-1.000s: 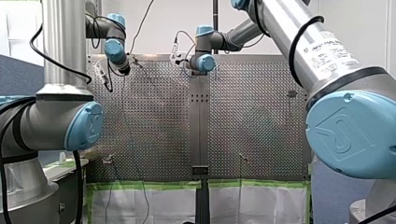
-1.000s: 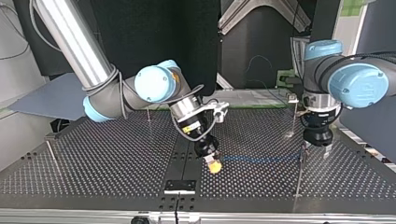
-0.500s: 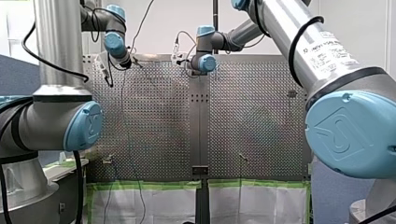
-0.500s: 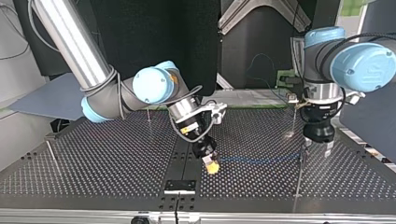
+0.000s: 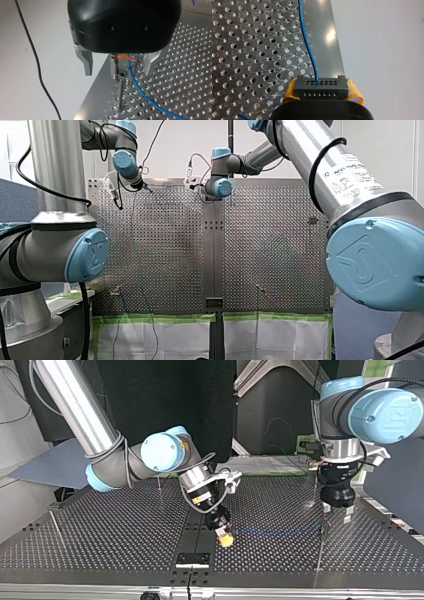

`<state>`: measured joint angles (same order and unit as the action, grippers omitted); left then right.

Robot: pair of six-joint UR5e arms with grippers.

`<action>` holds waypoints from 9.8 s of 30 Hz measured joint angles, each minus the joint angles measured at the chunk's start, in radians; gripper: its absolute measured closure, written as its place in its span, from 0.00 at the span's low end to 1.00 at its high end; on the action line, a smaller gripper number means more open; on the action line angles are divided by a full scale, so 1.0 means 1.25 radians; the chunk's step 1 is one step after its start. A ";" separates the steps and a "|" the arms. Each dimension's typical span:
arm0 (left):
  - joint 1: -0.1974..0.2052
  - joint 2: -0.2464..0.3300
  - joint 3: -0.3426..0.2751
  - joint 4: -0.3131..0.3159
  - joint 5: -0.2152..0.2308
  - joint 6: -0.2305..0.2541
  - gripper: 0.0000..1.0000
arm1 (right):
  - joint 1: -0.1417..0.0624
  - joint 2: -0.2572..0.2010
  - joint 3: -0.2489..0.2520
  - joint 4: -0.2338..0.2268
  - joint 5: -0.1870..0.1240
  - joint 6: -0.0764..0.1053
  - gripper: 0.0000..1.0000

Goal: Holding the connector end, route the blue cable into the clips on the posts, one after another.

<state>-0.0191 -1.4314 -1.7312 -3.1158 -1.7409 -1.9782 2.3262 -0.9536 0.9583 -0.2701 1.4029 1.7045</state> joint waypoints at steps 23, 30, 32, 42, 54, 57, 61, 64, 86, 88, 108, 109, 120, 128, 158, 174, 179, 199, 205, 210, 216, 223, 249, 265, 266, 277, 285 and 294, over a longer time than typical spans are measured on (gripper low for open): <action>-0.050 0.013 0.000 -0.008 -0.052 0.085 0.00 | -0.001 0.000 0.000 0.000 -0.001 0.001 1.00; -0.060 0.009 0.000 -0.012 -0.068 0.100 0.00 | -0.001 0.000 0.000 0.001 -0.001 0.001 1.00; -0.061 0.008 0.000 -0.012 -0.069 0.103 0.00 | -0.001 0.000 0.000 0.001 -0.001 0.001 1.00; -0.063 0.000 0.000 -0.010 -0.078 0.125 0.00 | -0.001 0.000 0.000 0.001 -0.001 0.001 1.00; -0.065 -0.006 0.000 -0.006 -0.079 0.144 0.00 | -0.001 0.000 0.000 0.001 -0.001 0.001 1.00; -0.065 -0.006 0.000 -0.004 -0.079 0.150 0.00 | -0.001 0.000 0.000 0.001 -0.001 0.001 1.00; -0.065 -0.006 0.000 -0.003 -0.079 0.159 0.00 | -0.002 0.000 0.000 0.001 -0.001 0.002 1.00; -0.066 -0.006 0.000 -0.002 -0.079 0.165 0.00 | -0.002 0.000 0.000 0.001 -0.001 0.002 1.00; -0.073 -0.007 0.000 0.003 -0.095 0.201 0.00 | -0.004 0.000 0.000 0.002 -0.002 0.003 1.00; -0.073 -0.007 0.000 0.004 -0.095 0.202 0.00 | -0.004 0.000 0.000 0.002 -0.001 0.003 1.00; -0.076 -0.008 0.000 0.006 -0.096 0.209 0.00 | -0.004 0.001 0.000 0.004 -0.001 0.004 1.00; -0.076 -0.008 0.000 0.006 -0.096 0.209 0.00 | -0.004 0.001 0.000 0.004 -0.001 0.004 1.00; -0.076 -0.010 0.000 0.006 -0.095 0.211 0.00 | -0.004 0.002 0.000 0.004 -0.001 0.003 1.00; -0.077 -0.012 0.000 0.007 -0.095 0.215 0.00 | -0.004 0.004 0.000 0.005 -0.001 0.004 1.00; -0.089 -0.011 0.000 0.007 -0.085 0.255 0.00 | -0.002 0.009 0.000 0.005 -0.002 0.002 1.00; -0.101 -0.029 0.011 0.012 0.001 0.359 0.00 | 0.005 0.013 -0.002 0.004 -0.008 0.000 1.00; -0.106 -0.048 0.041 0.012 0.014 0.359 0.00 | 0.006 0.013 -0.009 0.006 -0.008 -0.002 1.00; -0.115 -0.158 0.099 0.047 0.009 0.324 0.00 | 0.007 0.013 -0.016 0.007 -0.009 -0.002 1.00; -0.114 -0.164 0.106 0.051 0.009 0.323 0.00 | 0.006 0.013 -0.016 0.007 -0.009 -0.002 1.00; -0.110 -0.162 0.112 0.051 0.009 0.321 0.00 | 0.005 0.014 -0.016 0.007 -0.009 -0.002 1.00; -0.106 -0.161 0.112 0.052 0.009 0.318 0.00 | 0.002 0.013 -0.016 0.007 -0.009 -0.002 1.00; -0.100 -0.162 0.113 0.059 0.010 0.311 0.00 | 0.002 0.013 -0.016 0.009 -0.010 -0.002 1.00; -0.092 -0.156 0.113 0.078 0.013 0.307 0.00 | 0.001 0.015 -0.016 0.011 -0.010 -0.002 1.00; -0.092 -0.155 0.113 0.083 0.003 0.291 1.00 | 0.001 0.015 -0.016 0.012 -0.010 -0.002 1.00; -0.092 -0.155 0.113 0.083 0.001 0.291 1.00 | 0.001 0.015 -0.016 0.013 -0.010 -0.002 1.00; -0.092 -0.155 0.113 0.081 -0.003 0.288 1.00 | 0.002 0.015 -0.016 0.015 -0.010 -0.002 1.00; -0.092 -0.156 0.113 0.080 -0.003 0.285 1.00 | 0.001 0.015 -0.016 0.018 -0.010 -0.002 1.00; -0.092 -0.164 0.113 0.070 -0.003 0.287 1.00 | -0.005 0.016 -0.016 0.021 -0.010 -0.004 1.00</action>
<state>-0.1338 -1.6363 -1.5903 -3.0287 -1.7448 -1.6190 2.3195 -0.9340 0.9385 -0.2435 1.3899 1.6993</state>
